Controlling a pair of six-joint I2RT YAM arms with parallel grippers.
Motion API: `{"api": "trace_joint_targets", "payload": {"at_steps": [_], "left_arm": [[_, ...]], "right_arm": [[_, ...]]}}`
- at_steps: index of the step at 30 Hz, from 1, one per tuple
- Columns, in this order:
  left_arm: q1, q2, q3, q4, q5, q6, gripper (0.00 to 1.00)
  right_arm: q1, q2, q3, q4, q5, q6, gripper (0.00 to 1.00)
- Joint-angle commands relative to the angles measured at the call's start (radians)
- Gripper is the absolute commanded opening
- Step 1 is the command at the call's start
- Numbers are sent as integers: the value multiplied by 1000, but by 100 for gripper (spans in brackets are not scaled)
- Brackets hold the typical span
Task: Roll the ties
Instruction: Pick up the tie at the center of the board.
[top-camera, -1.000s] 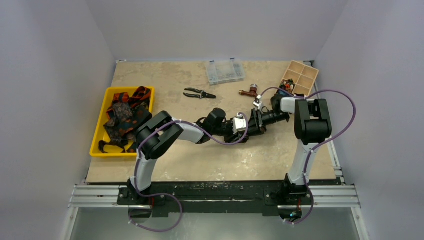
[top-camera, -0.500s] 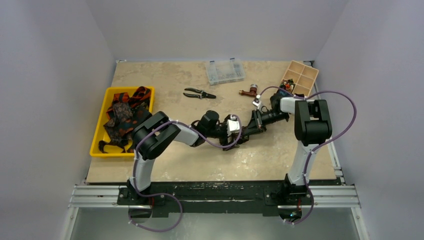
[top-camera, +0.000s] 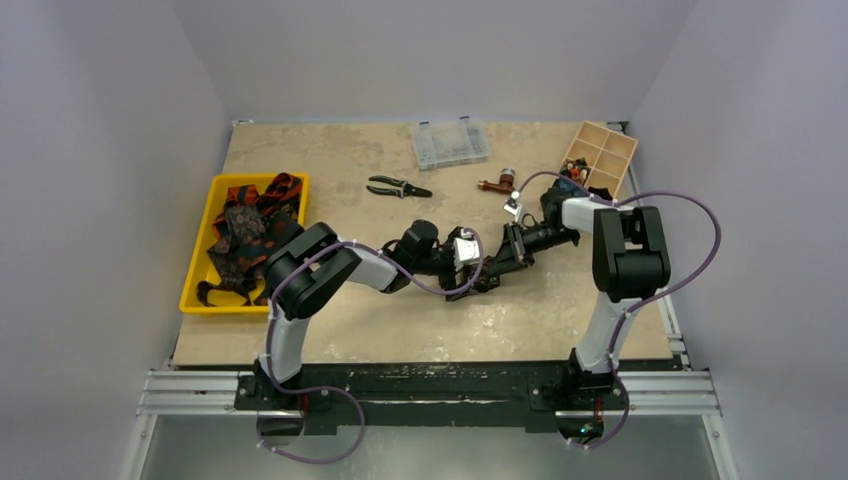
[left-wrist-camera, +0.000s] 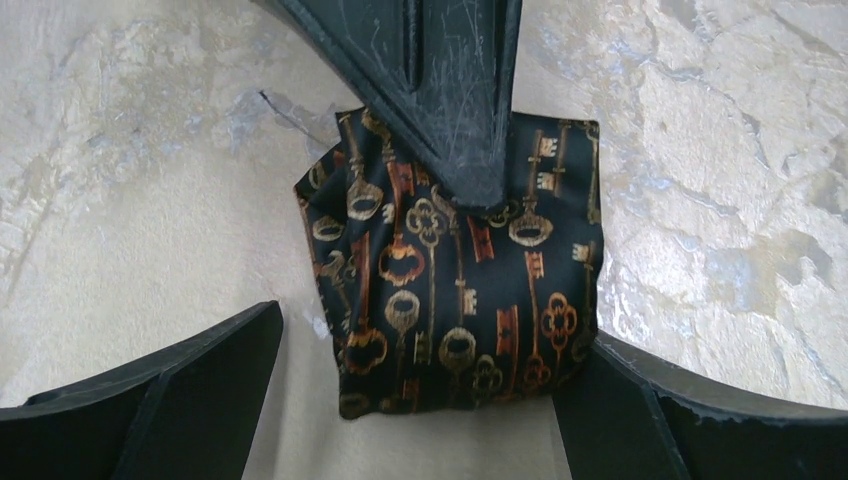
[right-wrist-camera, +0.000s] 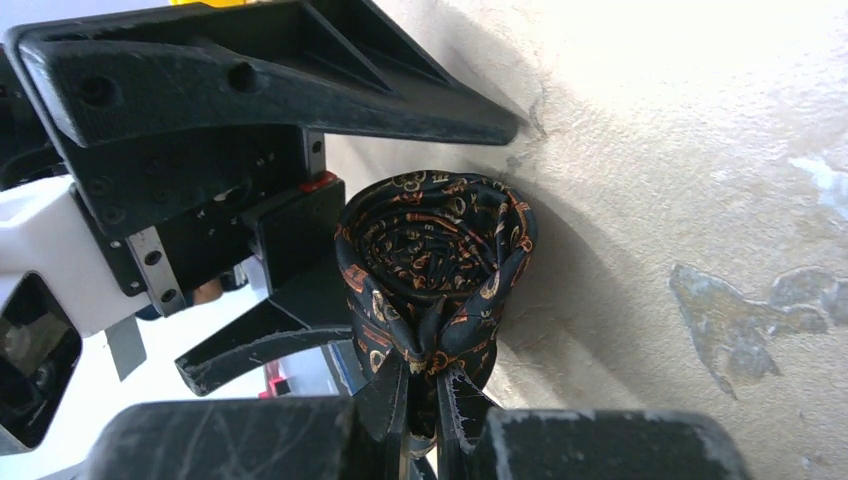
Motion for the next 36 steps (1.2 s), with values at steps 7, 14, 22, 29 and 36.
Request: {"api": "trace_joint_targets", "payload": {"at_steps": [7,14,22,29,36], "left_arm": [[-33,71,78,-22,22,-28,100],[-33,31,70,-43,86,-25,46],[-35,-55,42,-94,151,17,42],[-20,-137,69,-197,23,-57,100],[56,-312,-47,-194,23,-94,100]], "right_arm": [[22,-87,8,2,-54,6,0],[23,-112,12,-15,-47,-1,0],[23,-140,66,-61,6,-20,0],[22,-185,76,-103,39,-50,0],[4,-231,162,-237,133,-191,0]]}}
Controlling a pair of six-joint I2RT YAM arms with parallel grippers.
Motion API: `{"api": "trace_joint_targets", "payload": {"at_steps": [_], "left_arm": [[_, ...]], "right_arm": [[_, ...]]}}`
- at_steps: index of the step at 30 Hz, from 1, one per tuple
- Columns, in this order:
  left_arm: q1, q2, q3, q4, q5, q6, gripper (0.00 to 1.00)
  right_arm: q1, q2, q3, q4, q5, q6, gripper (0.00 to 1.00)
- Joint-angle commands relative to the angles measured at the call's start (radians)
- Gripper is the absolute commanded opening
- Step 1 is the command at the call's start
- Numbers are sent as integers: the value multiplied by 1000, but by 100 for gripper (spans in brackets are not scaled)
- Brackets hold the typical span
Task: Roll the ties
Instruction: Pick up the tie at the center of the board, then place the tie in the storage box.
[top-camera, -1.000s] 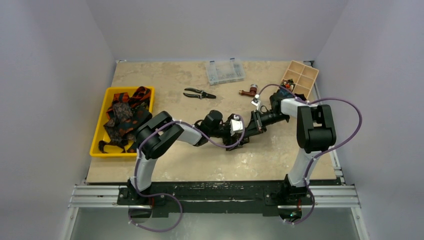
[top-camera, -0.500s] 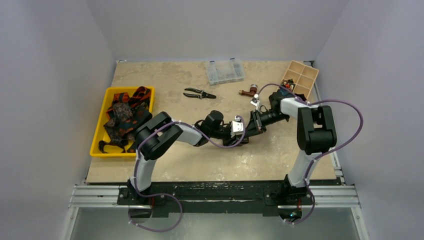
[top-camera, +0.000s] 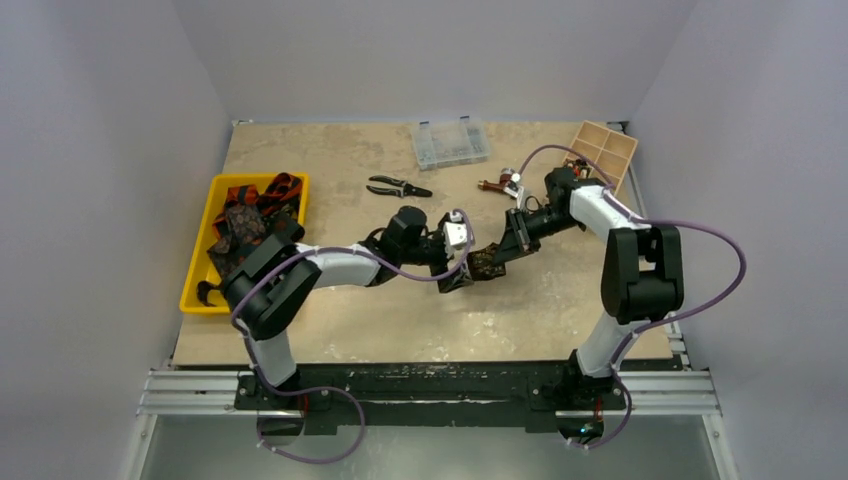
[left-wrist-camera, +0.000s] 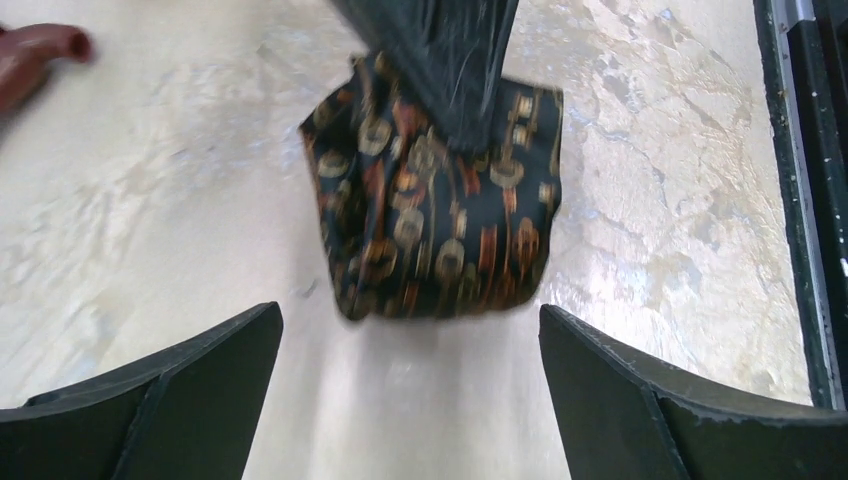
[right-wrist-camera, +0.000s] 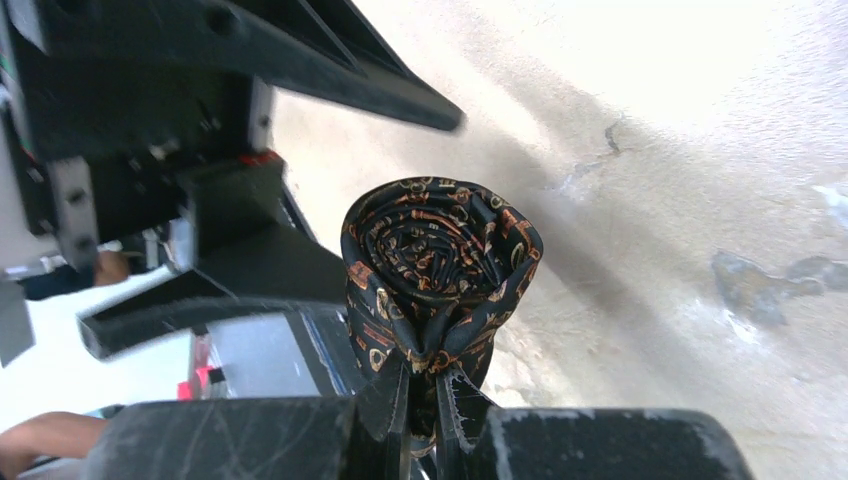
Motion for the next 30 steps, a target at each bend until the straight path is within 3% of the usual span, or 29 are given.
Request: {"api": "trace_joint_targets", "payload": {"at_steps": [1,8,16,22,30], "left_arm": [[61,-154,-66,-44,23,-15,100],[175,-278,-43,-350,206,33,100],[235,-288,-1,-485,261,-8,100],[236,-301,-22,-423,251,-58,100],[240,-331,-40,-428,233,-65,100]], "right_arm": [[-24,-68,108,-129,84,-165,0],[-108,-73,269,-322,230,-381,0],[-297,42,730,-456,449,-486,0],[-392,216,1066,-394,644,-559,0],[-394,284,1055,-173,883,-663,0]]}}
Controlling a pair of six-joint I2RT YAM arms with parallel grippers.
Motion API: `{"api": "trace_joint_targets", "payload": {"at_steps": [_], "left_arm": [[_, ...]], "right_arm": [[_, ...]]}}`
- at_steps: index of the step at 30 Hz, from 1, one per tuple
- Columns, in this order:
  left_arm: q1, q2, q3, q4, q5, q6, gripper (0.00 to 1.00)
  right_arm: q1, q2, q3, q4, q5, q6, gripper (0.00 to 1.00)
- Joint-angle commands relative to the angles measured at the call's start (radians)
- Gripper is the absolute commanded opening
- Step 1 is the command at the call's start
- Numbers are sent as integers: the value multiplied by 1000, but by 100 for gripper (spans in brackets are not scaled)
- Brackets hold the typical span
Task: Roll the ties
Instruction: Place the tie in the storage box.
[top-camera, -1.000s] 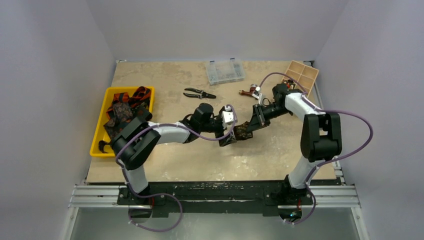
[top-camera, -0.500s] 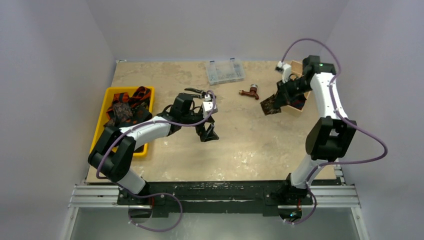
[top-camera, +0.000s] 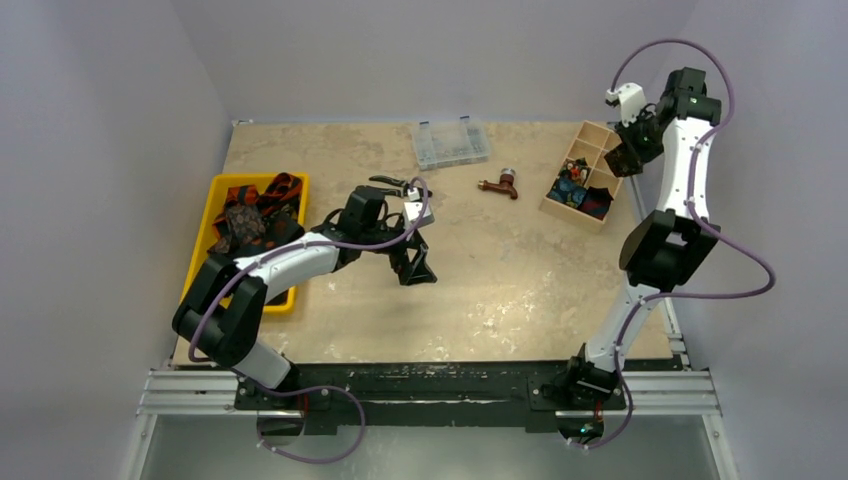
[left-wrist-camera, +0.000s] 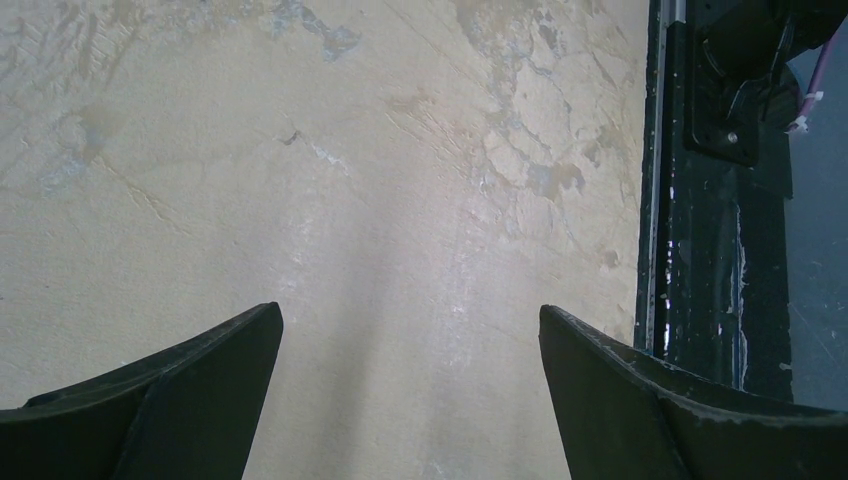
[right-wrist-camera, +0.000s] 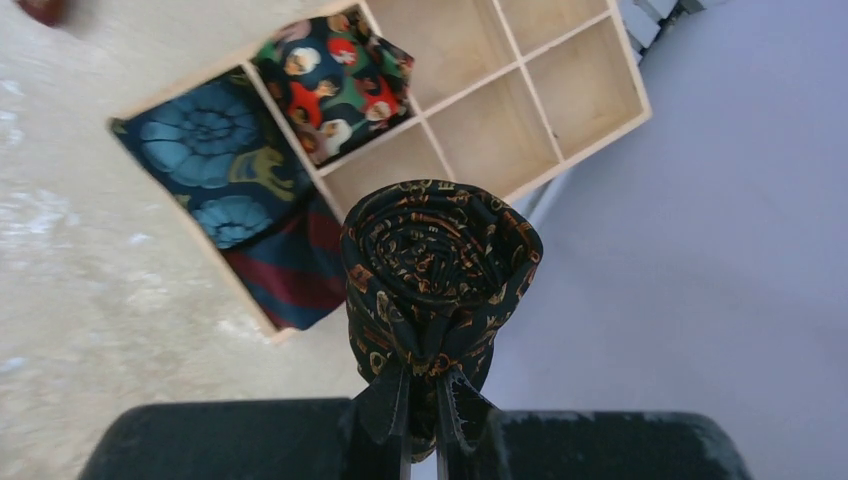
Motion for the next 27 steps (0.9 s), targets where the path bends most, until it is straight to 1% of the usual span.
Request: {"api": "trace_joint_targets", "payload": {"at_steps": [1,7,10,17,23,27], "left_arm": [[12,-53,-4,28,12,-24,100],[11,-59,-26,47,-6,-51,100],[12,-58,-22,31,-41,-57,100],[19,-81,-35,7,-44,-70,100],[27,-99,-50,4,-65,-69,100],[31,-109,-56,-31,-77,-75,100]], "right_arm": [[10,12,0,123,164,-110,0],[12,68,3,148,175,-191,0],[14,81,-30,160,181,-236,0],[30,112,-50,145,187,-318,0],[75,148,-56,145,210,-351,0],[95,185,-59,143,226,-368,0]]}}
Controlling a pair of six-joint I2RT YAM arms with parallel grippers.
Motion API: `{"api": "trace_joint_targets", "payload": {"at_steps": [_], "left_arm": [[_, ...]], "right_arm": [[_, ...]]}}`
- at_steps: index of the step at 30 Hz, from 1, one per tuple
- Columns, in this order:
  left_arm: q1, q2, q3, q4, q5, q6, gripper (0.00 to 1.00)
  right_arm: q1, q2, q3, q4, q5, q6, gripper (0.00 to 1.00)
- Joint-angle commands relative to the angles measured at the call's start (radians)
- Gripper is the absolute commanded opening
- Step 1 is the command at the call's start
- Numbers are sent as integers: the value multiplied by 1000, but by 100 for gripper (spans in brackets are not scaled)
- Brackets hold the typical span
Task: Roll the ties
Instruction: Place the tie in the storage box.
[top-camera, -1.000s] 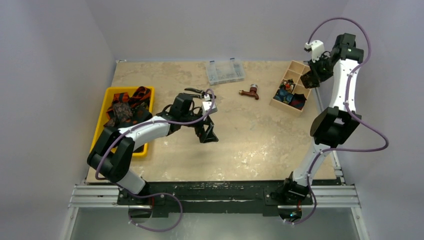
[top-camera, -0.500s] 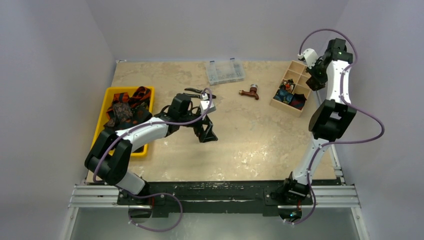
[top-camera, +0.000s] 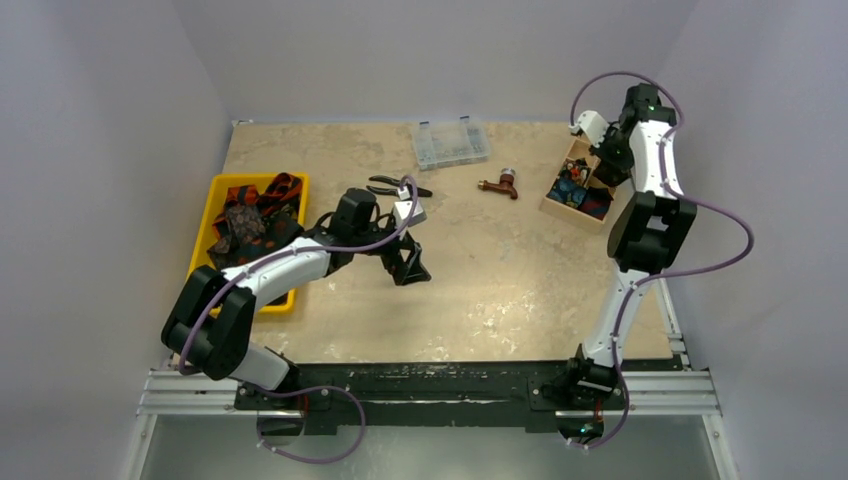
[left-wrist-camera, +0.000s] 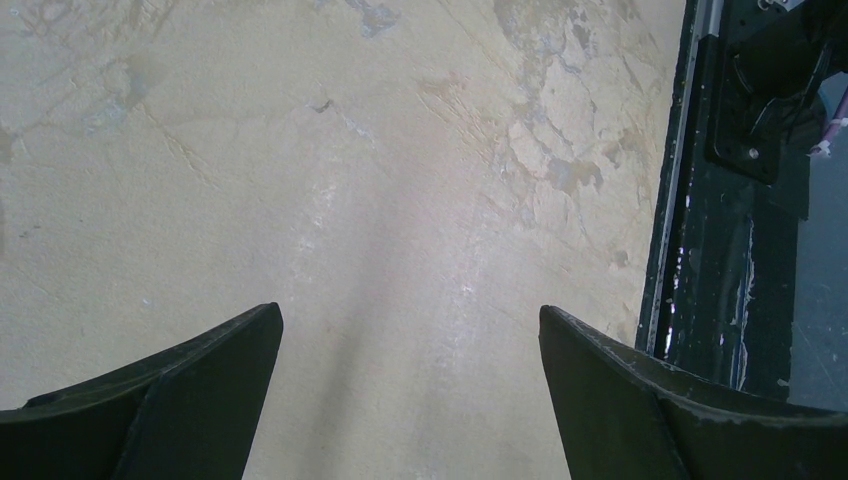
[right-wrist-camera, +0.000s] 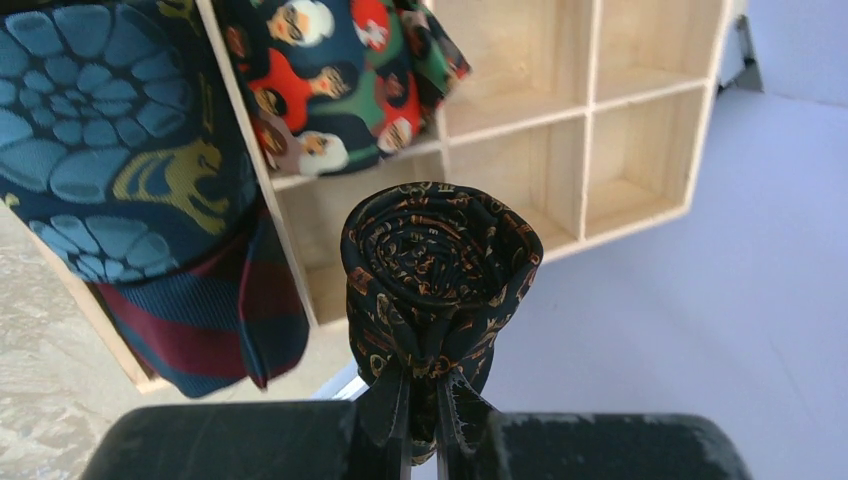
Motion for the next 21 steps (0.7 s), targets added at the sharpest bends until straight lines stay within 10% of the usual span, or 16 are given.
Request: {"api": "trace_joint_targets", "payload": {"at_steps": [1,21], "left_arm": [[12,-38,-14,-16,-12,-26,100],[43,-37,-7,-50,-14,-20,100]], "right_arm": [[30,37,-11,16,42,-53,0],[69,159,-49,-15,122,-86,0]]}}
